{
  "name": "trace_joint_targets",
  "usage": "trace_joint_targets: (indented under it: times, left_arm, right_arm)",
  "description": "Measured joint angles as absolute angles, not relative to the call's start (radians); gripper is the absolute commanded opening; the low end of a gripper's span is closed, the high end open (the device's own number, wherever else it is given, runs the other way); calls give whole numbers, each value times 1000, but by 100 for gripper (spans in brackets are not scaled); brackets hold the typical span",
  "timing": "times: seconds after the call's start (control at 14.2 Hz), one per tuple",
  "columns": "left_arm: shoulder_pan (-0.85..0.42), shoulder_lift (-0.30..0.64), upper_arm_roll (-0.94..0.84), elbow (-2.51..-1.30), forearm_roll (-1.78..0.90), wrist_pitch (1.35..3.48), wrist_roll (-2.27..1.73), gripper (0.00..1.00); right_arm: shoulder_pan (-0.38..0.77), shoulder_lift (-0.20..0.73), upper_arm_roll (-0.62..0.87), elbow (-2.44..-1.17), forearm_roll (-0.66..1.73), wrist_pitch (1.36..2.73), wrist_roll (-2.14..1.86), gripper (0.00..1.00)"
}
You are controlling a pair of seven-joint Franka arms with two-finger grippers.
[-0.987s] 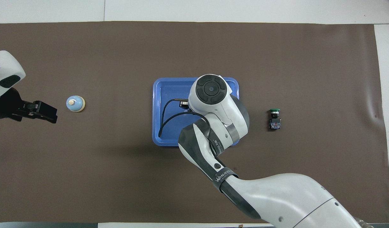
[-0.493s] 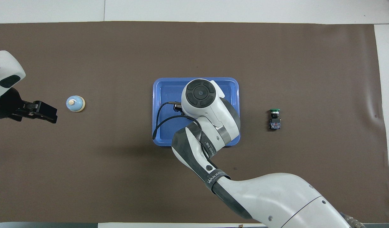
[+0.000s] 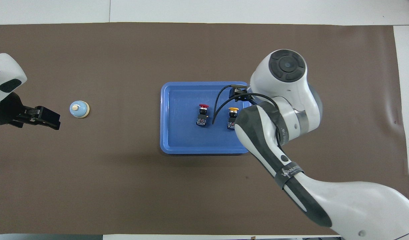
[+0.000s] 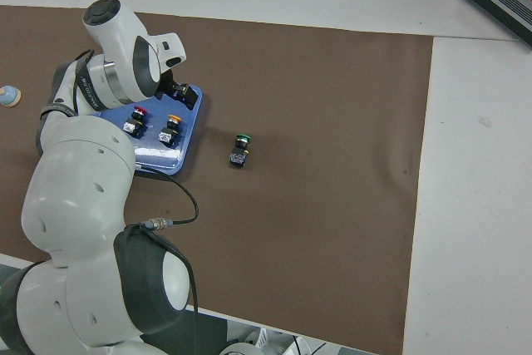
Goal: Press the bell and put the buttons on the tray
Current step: 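Place the red button in the tray beside the yellow one, then move the right gripper to the green-capped button and grasp it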
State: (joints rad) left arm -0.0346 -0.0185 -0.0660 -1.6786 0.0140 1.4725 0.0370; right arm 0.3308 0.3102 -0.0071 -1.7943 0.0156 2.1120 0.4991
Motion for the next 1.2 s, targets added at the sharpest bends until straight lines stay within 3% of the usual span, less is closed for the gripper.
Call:
trace_joint_targets:
  times: [0.42, 1.06, 1.2]
  left_arm:
    - [-35, -18, -66, -1679, 14, 1472, 37, 100]
    - [-35, -18, -66, -1679, 14, 1472, 37, 100]
    - [-35, -18, -66, -1679, 14, 1472, 37, 100]
  right_arm:
    - [189, 213, -6, -2093, 16, 2305, 319, 100]
    - [155, 175, 10, -2205, 17, 2331, 240, 100]
    - [155, 170, 10, -2223, 17, 2345, 240, 90]
